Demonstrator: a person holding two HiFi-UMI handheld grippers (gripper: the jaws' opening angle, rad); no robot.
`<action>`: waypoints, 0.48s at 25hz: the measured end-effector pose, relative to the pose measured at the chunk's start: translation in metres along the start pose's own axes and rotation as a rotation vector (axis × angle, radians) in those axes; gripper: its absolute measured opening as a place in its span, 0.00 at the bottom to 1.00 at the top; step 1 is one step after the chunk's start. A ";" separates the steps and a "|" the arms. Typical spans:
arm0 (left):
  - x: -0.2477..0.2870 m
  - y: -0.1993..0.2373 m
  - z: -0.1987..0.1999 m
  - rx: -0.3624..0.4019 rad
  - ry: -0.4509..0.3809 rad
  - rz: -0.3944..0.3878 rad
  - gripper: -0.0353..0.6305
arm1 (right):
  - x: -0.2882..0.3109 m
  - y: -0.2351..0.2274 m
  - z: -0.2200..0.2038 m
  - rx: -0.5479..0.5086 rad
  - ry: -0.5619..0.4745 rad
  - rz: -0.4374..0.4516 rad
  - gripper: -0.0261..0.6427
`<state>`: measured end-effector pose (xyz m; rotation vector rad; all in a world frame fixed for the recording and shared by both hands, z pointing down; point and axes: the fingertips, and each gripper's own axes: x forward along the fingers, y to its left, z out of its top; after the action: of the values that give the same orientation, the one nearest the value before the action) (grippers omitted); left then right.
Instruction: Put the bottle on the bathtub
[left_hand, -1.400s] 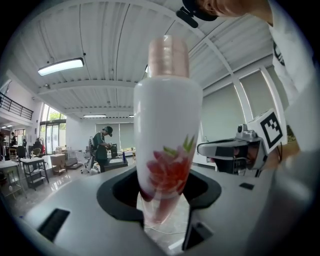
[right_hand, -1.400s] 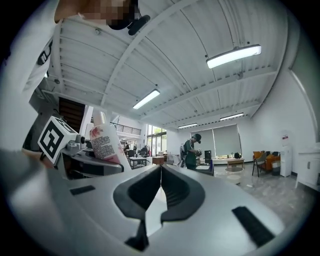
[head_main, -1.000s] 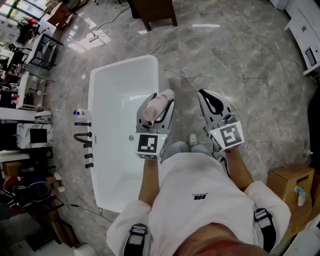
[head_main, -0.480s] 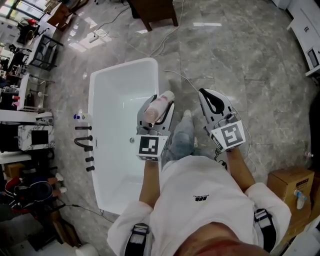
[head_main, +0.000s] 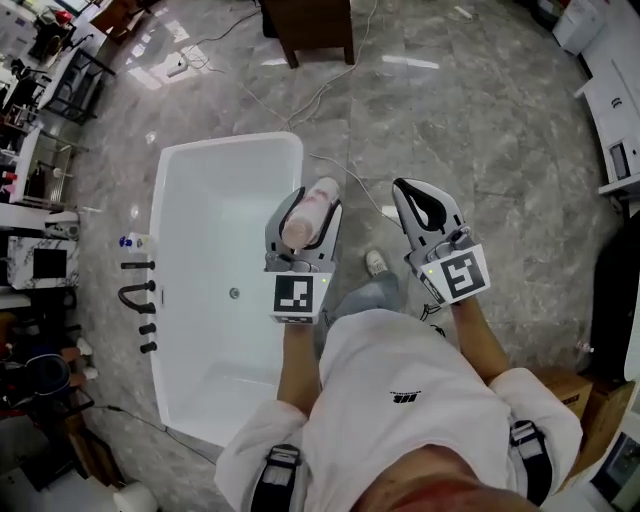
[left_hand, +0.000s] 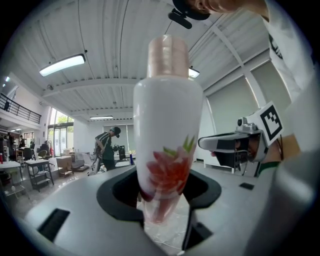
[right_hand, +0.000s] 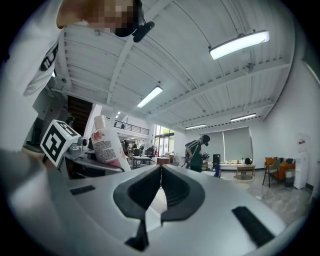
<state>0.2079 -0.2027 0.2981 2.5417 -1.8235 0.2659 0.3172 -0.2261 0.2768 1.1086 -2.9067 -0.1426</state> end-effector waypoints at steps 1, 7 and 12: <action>0.013 0.007 0.002 -0.011 -0.003 0.025 0.39 | 0.013 -0.009 -0.001 -0.005 0.004 0.028 0.03; 0.051 0.057 0.004 -0.066 0.012 0.149 0.39 | 0.089 -0.029 0.000 -0.018 0.011 0.174 0.03; 0.059 0.101 -0.003 -0.095 0.012 0.254 0.39 | 0.143 -0.020 -0.004 -0.035 0.013 0.285 0.03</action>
<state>0.1305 -0.2911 0.2994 2.2419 -2.0992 0.1897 0.2235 -0.3365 0.2776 0.6773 -2.9959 -0.1764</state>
